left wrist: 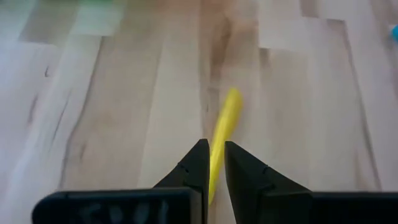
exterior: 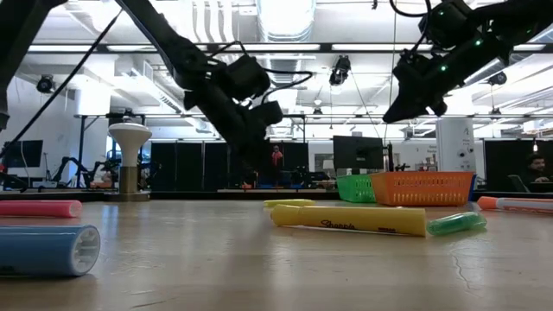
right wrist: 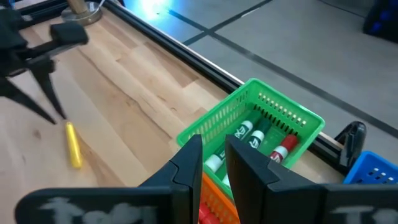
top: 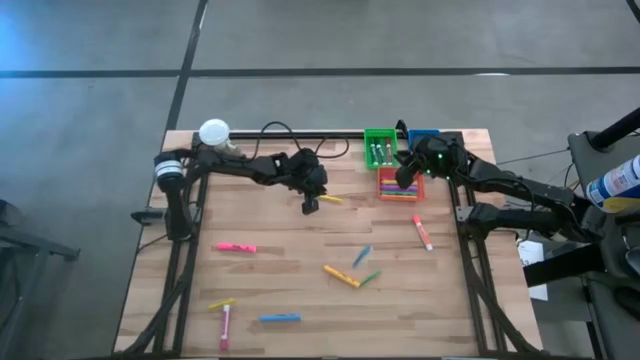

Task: Pick & Place Markers
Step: Put the top yellow pen into the blue bin, then put the dark yellow highlighter pen into the orange bin

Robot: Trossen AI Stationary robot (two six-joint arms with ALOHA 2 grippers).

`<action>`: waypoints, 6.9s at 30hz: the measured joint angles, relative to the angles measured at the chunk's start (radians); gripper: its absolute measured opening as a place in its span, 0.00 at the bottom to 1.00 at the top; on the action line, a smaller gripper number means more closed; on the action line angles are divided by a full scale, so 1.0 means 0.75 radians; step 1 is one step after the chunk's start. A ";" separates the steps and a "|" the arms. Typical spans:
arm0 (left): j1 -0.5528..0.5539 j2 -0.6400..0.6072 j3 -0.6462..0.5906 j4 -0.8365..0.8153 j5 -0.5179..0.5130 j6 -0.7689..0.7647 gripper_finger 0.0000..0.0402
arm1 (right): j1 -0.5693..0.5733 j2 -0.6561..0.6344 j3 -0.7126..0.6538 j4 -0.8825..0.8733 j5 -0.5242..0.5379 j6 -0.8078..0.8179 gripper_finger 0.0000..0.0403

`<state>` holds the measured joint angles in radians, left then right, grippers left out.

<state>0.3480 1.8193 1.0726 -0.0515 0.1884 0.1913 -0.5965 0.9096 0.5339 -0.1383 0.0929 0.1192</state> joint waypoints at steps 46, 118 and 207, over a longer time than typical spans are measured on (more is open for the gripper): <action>0.007 0.118 -0.008 -0.251 0.013 -0.081 0.11 | 0.040 0.001 0.001 -0.002 0.001 -0.010 0.16; 0.001 -0.200 -0.517 1.395 0.328 -0.631 0.04 | 0.420 0.878 0.048 1.640 -0.395 0.348 0.39; 0.006 -0.931 -1.250 1.273 -0.028 -0.797 0.09 | -0.258 0.134 0.287 -0.371 -0.350 0.042 0.11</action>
<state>0.3523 1.1210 0.1348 0.9032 0.1673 -0.4064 -0.7899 1.0098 0.7493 -0.4163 -0.1699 0.1508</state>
